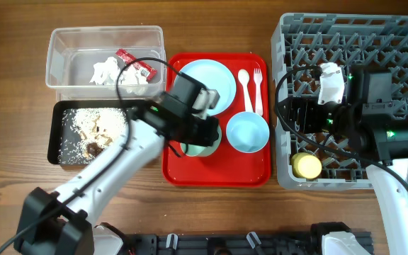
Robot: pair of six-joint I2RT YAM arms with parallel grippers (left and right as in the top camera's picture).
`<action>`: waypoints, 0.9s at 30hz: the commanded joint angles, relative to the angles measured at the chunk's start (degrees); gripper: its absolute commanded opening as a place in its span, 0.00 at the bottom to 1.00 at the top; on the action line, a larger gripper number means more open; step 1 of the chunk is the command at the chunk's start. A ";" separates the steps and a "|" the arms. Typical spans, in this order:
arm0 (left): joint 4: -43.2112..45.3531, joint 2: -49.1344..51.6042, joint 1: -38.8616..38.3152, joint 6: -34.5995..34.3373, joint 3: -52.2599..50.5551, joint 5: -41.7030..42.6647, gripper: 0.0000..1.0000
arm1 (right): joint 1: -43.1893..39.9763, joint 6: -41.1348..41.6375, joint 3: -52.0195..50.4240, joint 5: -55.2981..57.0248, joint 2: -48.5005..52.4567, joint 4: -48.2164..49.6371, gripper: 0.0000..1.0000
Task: Sort waste into correct bins and load items into the dishwasher rack
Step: 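Return the emptied green bowl to the red tray with left gripper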
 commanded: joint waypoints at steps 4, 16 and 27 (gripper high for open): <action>0.68 5.75 -9.25 -5.97 -0.09 -24.83 0.04 | 0.33 0.17 1.09 -0.50 0.22 -0.07 1.00; 3.74 11.63 -10.56 -10.49 -0.07 -22.75 0.23 | 0.33 0.15 1.09 -0.50 0.22 -0.09 0.99; 4.61 9.09 -9.22 -10.49 1.84 -18.78 0.47 | 0.33 0.33 1.09 -0.55 0.22 0.22 1.00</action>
